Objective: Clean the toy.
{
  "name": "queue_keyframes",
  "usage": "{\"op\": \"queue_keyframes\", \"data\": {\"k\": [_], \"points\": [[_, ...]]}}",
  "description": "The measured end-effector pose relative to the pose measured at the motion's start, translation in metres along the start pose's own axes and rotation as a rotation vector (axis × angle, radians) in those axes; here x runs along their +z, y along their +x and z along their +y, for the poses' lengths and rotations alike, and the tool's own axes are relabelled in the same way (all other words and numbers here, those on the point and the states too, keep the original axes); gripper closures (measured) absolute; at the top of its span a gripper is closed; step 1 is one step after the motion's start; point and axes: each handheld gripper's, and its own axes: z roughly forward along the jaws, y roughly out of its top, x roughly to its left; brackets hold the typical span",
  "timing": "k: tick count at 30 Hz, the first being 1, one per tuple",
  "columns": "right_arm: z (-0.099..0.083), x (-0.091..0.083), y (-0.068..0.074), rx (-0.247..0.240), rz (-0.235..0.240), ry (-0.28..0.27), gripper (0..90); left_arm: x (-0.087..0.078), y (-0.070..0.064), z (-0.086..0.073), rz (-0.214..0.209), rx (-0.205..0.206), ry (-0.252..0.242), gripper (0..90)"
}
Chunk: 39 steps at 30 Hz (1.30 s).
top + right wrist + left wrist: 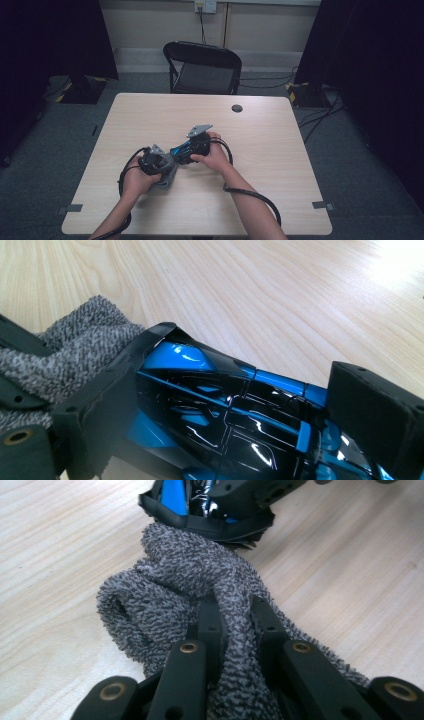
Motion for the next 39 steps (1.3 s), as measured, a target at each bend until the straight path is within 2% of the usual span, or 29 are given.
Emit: {"op": "queue_keyframes", "data": {"k": [8,10,19,23,31,36,37,39], "points": [[0.0,0.0,0.0,0.0,-0.002,0.005,6.5,0.001,-0.009,-0.001,-0.042,0.009,-0.003,78.8],[0.0,0.0,0.0,0.0,-0.003,0.003,6.5,0.0,-0.011,-0.001,-0.042,0.022,-0.003,78.8],[0.0,0.0,0.0,0.001,-0.007,0.003,6.5,0.001,-0.016,0.001,-0.065,0.036,0.007,78.8],[0.0,0.0,0.0,0.001,-0.007,0.002,6.5,0.002,-0.021,0.002,-0.06,0.06,0.008,78.8],[0.0,0.0,0.0,0.002,-0.007,0.003,6.5,0.001,-0.025,0.002,-0.107,0.057,-0.004,78.8],[0.0,0.0,0.001,0.002,-0.007,0.0,6.5,0.002,-0.031,0.003,-0.158,0.058,-0.03,78.8],[0.0,0.0,0.001,0.002,-0.007,0.002,6.5,0.003,-0.033,0.005,-0.172,0.068,-0.029,78.8],[0.0,0.0,0.001,0.001,-0.007,0.002,6.5,0.003,-0.037,0.007,-0.166,0.096,-0.021,78.8]]}}
